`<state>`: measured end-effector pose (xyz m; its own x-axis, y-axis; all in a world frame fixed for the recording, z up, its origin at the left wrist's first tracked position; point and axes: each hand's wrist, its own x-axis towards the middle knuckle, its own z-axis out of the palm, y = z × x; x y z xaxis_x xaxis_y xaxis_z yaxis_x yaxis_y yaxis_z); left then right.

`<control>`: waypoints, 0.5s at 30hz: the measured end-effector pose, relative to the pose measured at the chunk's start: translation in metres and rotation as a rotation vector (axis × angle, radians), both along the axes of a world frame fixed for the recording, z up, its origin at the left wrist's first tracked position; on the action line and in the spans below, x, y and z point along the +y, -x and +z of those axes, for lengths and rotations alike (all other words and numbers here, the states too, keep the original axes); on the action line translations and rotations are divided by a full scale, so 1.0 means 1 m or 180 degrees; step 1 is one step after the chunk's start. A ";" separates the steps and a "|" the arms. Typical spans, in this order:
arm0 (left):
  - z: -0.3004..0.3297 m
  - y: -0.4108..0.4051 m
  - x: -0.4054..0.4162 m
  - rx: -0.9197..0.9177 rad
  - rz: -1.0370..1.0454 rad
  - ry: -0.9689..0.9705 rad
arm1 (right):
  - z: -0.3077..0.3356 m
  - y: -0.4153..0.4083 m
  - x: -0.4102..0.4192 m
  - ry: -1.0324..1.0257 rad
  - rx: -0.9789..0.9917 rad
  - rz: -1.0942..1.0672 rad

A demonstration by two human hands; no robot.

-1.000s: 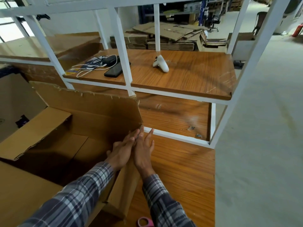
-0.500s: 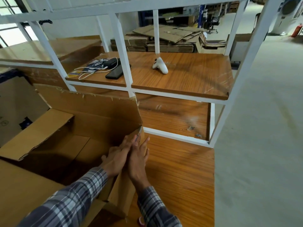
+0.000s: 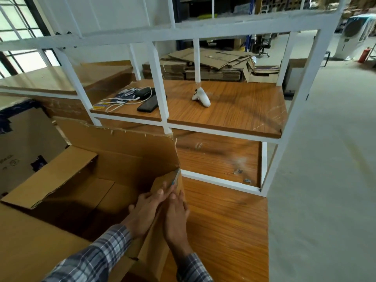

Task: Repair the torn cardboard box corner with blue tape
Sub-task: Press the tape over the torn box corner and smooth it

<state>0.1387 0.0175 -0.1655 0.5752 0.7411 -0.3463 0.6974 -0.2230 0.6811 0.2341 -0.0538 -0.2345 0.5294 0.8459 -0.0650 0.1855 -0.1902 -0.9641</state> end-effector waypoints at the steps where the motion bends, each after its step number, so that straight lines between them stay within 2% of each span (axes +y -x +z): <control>1: 0.009 0.001 0.002 -0.0221 0.0057 0.0028 | 0.005 -0.002 -0.003 -0.0045 0.0333 -0.0180; 3: 0.012 0.006 0.020 -0.0383 0.0464 0.0101 | 0.014 -0.008 -0.009 -0.0056 0.0644 -0.0407; 6: -0.026 0.027 0.071 0.0321 0.0914 0.0351 | 0.019 -0.013 -0.009 -0.0183 0.0398 -0.0285; 9: -0.096 0.050 0.121 0.0853 0.0837 0.0529 | 0.019 -0.017 -0.005 -0.0272 0.0162 -0.0196; 13: -0.037 0.039 0.074 0.0668 0.1236 0.0994 | 0.019 -0.025 -0.003 -0.0040 0.0151 -0.0055; 15: -0.006 0.044 0.071 0.0572 0.1332 0.1007 | 0.017 -0.028 -0.004 0.0018 0.0132 -0.0105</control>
